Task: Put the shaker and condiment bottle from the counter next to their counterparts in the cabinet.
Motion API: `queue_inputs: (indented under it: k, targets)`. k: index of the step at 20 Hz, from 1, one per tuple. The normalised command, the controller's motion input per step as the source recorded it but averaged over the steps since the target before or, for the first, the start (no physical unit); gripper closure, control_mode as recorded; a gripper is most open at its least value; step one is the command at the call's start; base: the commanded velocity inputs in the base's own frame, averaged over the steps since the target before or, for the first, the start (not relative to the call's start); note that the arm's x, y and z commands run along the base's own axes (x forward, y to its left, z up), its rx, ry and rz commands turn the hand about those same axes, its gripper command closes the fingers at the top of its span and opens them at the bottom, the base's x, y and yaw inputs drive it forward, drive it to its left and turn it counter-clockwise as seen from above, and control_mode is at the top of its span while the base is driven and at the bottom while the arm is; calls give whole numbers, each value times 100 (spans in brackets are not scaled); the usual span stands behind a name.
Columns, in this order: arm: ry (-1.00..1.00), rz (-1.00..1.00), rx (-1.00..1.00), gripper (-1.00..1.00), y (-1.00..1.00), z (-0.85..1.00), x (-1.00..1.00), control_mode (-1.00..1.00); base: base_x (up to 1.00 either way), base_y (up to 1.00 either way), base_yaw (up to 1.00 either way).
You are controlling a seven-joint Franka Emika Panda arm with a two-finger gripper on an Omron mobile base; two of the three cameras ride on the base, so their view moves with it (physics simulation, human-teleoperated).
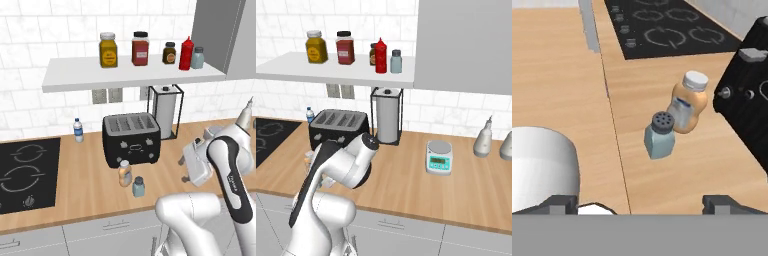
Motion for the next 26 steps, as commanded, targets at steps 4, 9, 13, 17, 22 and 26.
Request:
queue_inputs:
  k: [4, 9, 13, 17, 22, 26]
  targets:
    - [-11, 19, 5, -100, 29, -21, -9, -100, 0, 0, 0]
    - [-1, 3, 1, -100, 26, -20, 0, -100, 0, 0, 0]
    - [0, -2, 1, -100, 32, -26, 0, -100, 0, 0, 0]
    - [0, -3, 13, -100, 3, -33, 2, -100, 0, 0, 0]
    - [0, -1, 17, -100, 11, -46, 1, -100, 0, 0, 0]
    - [0, 0, 4, -100, 35, -8, 5, -100, 0, 0, 0]
